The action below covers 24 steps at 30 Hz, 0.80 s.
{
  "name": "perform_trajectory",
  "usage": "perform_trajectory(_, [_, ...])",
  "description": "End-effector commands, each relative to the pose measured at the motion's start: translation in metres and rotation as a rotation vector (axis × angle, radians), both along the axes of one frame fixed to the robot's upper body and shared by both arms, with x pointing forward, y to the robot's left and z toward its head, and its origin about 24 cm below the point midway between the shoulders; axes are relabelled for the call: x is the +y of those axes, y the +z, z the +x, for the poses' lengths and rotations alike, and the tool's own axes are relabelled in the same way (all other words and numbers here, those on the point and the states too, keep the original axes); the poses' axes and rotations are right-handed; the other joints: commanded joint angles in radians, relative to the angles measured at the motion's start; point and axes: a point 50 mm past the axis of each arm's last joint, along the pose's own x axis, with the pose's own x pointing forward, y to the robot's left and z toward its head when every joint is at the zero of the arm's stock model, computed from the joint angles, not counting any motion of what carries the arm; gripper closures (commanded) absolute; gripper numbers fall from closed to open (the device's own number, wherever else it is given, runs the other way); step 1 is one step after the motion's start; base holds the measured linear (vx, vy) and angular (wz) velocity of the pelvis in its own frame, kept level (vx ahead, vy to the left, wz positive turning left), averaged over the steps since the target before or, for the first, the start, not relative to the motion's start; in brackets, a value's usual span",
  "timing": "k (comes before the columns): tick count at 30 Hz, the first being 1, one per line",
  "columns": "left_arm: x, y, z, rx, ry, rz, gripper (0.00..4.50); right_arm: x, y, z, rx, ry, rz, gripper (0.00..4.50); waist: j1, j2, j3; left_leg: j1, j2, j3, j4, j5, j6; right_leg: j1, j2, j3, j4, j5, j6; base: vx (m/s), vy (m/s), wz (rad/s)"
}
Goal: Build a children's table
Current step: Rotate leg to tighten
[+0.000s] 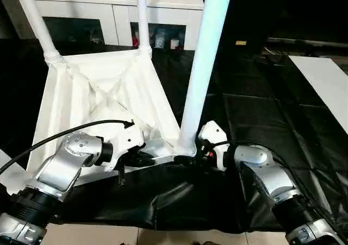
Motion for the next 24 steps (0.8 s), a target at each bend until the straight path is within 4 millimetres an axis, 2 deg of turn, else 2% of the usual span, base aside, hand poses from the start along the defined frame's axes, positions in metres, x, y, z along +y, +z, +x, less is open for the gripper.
perform_trajectory(1, [-0.0036, -0.0046, -0.0040, 0.028, -0.033, 0.010, 4.50, -0.0005, 0.0101, 0.0035, -0.038, 0.005, 0.043, 0.44, 0.003, 0.007, -0.053, -0.002, 0.027, -0.001, -0.078, -0.278, 0.034, 0.054, -0.041, 0.039, -0.062, -0.330, -0.188, 0.000, 0.000, 0.00])
perform_trajectory(3, [-0.0037, -0.0046, -0.0043, 0.029, -0.033, 0.010, 4.50, -0.0004, 0.0103, 0.0045, -0.047, 0.002, 0.035, 0.33, 0.004, 0.007, -0.053, 0.000, 0.027, -0.002, -0.078, -0.288, 0.027, 0.051, -0.042, 0.039, -0.065, -0.361, -0.178, 0.000, 0.000, 0.00])
perform_trajectory(10, [-0.0027, -0.0049, -0.0045, 0.032, -0.034, 0.014, 4.50, 0.0011, 0.0101, 0.0047, -0.034, 0.021, 0.037, 0.33, 0.006, 0.006, -0.056, -0.001, 0.026, -0.001, -0.077, -0.271, 0.027, 0.053, -0.040, 0.040, -0.059, -0.303, -0.192, 0.000, 0.000, 0.00])
perform_trajectory(15, [-0.0021, -0.0051, -0.0043, 0.033, -0.033, 0.016, 4.50, -0.0011, 0.0060, 0.0045, -0.016, 0.019, 0.023, 0.33, 0.006, 0.006, -0.055, -0.002, 0.026, -0.001, -0.077, -0.267, 0.030, 0.053, -0.040, 0.039, -0.059, -0.307, -0.193, 0.000, 0.000, 0.00])
perform_trajectory(16, [-0.0019, -0.0052, -0.0043, 0.034, -0.033, 0.016, 4.50, -0.0014, 0.0056, 0.0049, -0.011, 0.014, 0.024, 0.59, 0.006, 0.005, -0.056, -0.002, 0.026, -0.001, -0.077, -0.268, 0.030, 0.054, -0.040, 0.039, -0.059, -0.310, -0.192, 0.000, 0.000, 0.00])
perform_trajectory(22, [-0.0016, -0.0057, -0.0047, 0.038, -0.033, 0.018, 4.50, -0.0021, 0.0048, 0.0058, -0.005, 0.005, 0.024, 0.85, 0.005, 0.006, -0.056, -0.002, 0.026, -0.002, -0.077, -0.270, 0.027, 0.053, -0.040, 0.039, -0.060, -0.314, -0.189, 0.000, 0.000, 0.00])
perform_trajectory(23, [-0.0015, -0.0057, -0.0047, 0.038, -0.032, 0.018, 4.50, -0.0022, 0.0050, 0.0060, -0.005, 0.002, 0.026, 1.11, 0.006, 0.006, -0.055, -0.002, 0.026, -0.002, -0.077, -0.271, 0.028, 0.053, -0.040, 0.039, -0.060, -0.316, -0.188, 0.000, 0.000, 0.00])
perform_trajectory(24, [-0.0011, -0.0058, -0.0046, 0.040, -0.032, 0.019, 4.50, -0.0022, 0.0053, 0.0065, -0.002, -0.003, 0.034, 1.16, 0.006, 0.006, -0.056, -0.001, 0.026, -0.001, -0.077, -0.269, 0.028, 0.053, -0.041, 0.040, -0.060, -0.316, -0.188, 0.000, 0.000, 0.00])
